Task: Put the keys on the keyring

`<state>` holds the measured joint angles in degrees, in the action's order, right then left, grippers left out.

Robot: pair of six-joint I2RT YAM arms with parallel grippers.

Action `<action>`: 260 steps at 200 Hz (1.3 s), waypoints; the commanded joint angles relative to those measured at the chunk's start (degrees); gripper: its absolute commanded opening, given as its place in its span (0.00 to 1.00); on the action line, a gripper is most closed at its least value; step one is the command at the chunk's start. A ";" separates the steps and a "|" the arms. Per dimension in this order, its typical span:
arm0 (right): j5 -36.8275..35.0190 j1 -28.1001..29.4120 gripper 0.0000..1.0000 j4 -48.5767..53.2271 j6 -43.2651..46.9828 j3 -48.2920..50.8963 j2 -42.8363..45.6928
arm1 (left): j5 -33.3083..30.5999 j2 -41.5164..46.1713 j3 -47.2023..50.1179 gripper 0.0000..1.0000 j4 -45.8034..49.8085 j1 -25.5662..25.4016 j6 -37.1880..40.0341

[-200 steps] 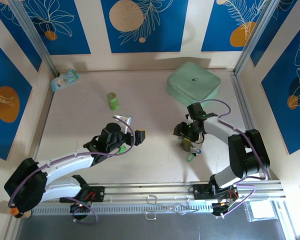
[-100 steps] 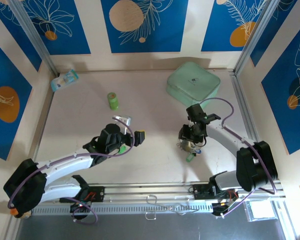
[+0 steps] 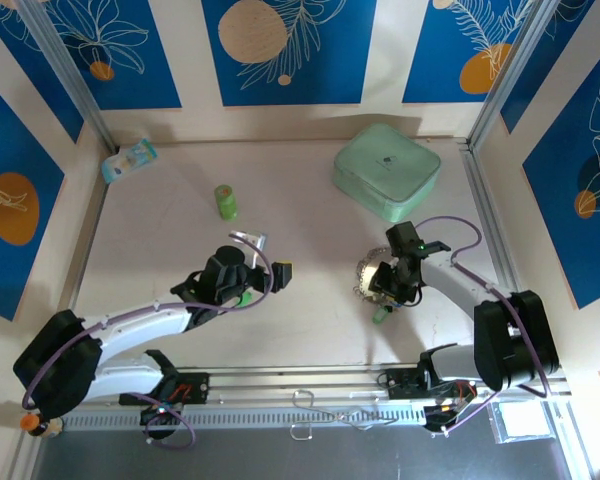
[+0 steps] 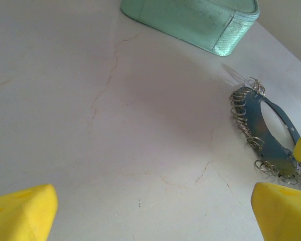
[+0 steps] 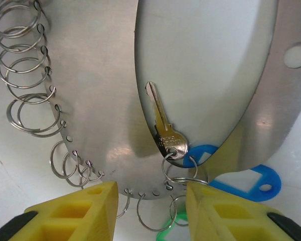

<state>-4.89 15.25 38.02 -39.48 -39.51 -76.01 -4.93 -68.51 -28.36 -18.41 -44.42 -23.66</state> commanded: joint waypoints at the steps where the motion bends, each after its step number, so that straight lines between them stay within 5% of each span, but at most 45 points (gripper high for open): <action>1: 2.20 0.24 0.41 -0.31 -0.62 0.33 -0.10 | 0.80 -0.38 -2.13 0.98 -1.10 -0.46 0.81; 59: -1.22 9.02 0.42 2.36 2.09 -5.63 0.15 | 0.80 -1.19 -2.19 0.98 -1.45 -0.47 0.42; 104: -10.99 15.97 0.40 7.47 4.44 -9.60 -6.49 | 0.54 -0.41 -1.40 0.98 -1.27 -0.47 -0.51; 192: -19.99 20.16 0.39 9.79 8.29 -18.69 -16.77 | -0.85 1.97 0.30 0.98 -0.49 -0.47 -0.60; 217: -21.05 20.43 0.26 9.73 9.88 -21.96 -20.09 | -1.28 3.19 0.63 0.98 0.37 -0.48 -0.55; 260: -24.11 21.79 0.19 11.25 11.40 -25.73 -24.37 | -2.28 5.29 1.60 0.98 0.91 -0.45 -0.40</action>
<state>-25.89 35.83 46.41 -29.34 -63.11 -98.59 -5.91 -64.90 -27.64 -18.37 -44.42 -23.73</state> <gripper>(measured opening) 0.197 0.983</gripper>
